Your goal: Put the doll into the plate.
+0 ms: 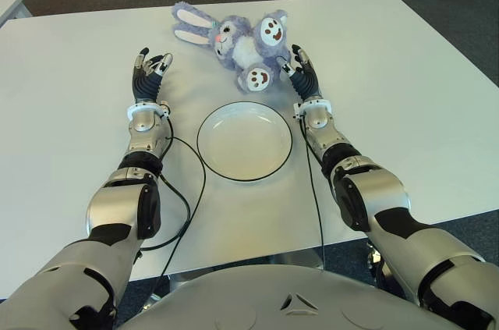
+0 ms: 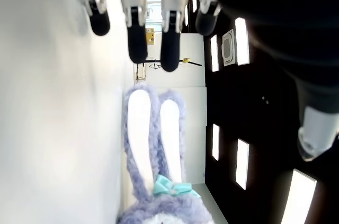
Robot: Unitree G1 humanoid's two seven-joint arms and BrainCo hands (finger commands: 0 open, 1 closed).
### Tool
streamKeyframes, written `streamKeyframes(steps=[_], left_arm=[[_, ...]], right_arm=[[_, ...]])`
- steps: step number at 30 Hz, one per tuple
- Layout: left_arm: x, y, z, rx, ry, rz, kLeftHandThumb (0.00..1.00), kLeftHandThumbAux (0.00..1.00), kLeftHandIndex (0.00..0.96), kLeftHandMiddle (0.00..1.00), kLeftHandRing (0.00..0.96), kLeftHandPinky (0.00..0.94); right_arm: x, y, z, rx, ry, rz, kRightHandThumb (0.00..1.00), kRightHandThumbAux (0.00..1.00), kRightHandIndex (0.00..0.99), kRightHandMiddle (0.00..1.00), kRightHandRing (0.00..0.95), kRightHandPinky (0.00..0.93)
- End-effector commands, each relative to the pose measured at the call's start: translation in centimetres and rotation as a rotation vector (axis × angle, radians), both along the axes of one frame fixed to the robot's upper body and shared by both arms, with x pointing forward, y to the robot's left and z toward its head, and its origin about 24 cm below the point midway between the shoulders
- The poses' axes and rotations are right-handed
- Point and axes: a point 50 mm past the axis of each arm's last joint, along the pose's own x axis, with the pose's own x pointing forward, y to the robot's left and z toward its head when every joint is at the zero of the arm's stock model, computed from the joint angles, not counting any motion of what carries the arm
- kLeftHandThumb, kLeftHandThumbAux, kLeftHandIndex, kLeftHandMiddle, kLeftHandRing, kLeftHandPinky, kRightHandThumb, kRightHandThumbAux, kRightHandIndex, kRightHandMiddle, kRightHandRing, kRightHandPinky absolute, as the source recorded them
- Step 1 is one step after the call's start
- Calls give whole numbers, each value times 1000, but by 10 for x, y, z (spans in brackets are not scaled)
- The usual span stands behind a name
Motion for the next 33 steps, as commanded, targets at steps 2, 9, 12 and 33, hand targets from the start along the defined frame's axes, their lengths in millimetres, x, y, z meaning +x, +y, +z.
streamKeyframes(steps=[2, 9, 12, 33], left_arm=[[-31, -3, -48, -42, 204, 13, 0, 511, 79, 237, 188, 44], [-31, -2, -48, -33, 205, 10, 0, 499, 82, 239, 191, 34], [-31, -2, -48, -34, 205, 8, 0, 500, 84, 242, 193, 30], [-29, -4, -46, -45, 193, 3, 0, 504, 91, 249, 186, 0]], right_arm=[[-16, -8, -31, -18, 109, -24, 182, 329, 0, 0, 0, 0], [-15, -8, -29, -22, 99, -24, 182, 329, 0, 0, 0, 0], [-14, -8, -28, -27, 92, -25, 182, 331, 0, 0, 0, 0], [-12, -8, -21, -66, 26, -45, 170, 321, 0, 0, 0, 0]])
